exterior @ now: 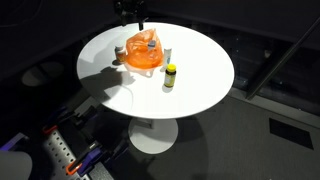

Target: Pick up the white medicine bottle from the orange plastic and put it on the table

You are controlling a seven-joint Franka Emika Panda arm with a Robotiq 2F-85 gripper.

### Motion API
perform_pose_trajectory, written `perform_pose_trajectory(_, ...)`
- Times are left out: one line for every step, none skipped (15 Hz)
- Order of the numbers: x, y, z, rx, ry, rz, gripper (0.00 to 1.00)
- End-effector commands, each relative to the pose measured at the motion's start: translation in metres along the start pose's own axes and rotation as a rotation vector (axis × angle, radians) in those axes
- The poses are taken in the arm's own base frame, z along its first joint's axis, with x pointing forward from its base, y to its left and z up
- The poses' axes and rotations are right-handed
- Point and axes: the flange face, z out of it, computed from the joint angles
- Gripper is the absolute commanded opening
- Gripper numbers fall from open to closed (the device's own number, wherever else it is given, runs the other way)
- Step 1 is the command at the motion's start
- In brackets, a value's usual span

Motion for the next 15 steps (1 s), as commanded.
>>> perform_pose_trajectory(-0.010,0.031,-0.040,0.054,-0.036,0.034,1.00)
perform_pose_trajectory(-0.015,0.038,-0.049,0.067,-0.042,0.036,1.00)
perform_pose_trajectory(-0.019,0.045,-0.057,0.076,-0.051,0.038,1.00)
perform_pose_trajectory(-0.024,0.051,-0.066,0.082,-0.057,0.043,1.00)
perform_pose_trajectory(-0.030,0.056,-0.074,0.083,-0.062,0.052,1.00)
perform_pose_trajectory(-0.035,0.060,-0.081,0.081,-0.064,0.062,1.00)
perform_pose_trajectory(-0.039,0.063,-0.087,0.077,-0.063,0.073,1.00)
perform_pose_trajectory(-0.042,0.066,-0.092,0.075,-0.063,0.078,1.00)
perform_pose_trajectory(-0.044,0.069,-0.096,0.076,-0.065,0.083,1.00)
perform_pose_trajectory(-0.046,0.071,-0.099,0.076,-0.069,0.089,1.00)
perform_pose_trajectory(-0.047,0.074,-0.099,0.077,-0.079,0.090,1.00)
perform_pose_trajectory(-0.040,0.068,-0.094,0.061,-0.066,0.090,1.00)
perform_pose_trajectory(-0.041,0.068,-0.094,0.061,-0.067,0.091,1.00)
perform_pose_trajectory(-0.040,0.068,-0.093,0.061,-0.069,0.091,1.00)
perform_pose_trajectory(-0.040,0.068,-0.092,0.061,-0.070,0.091,1.00)
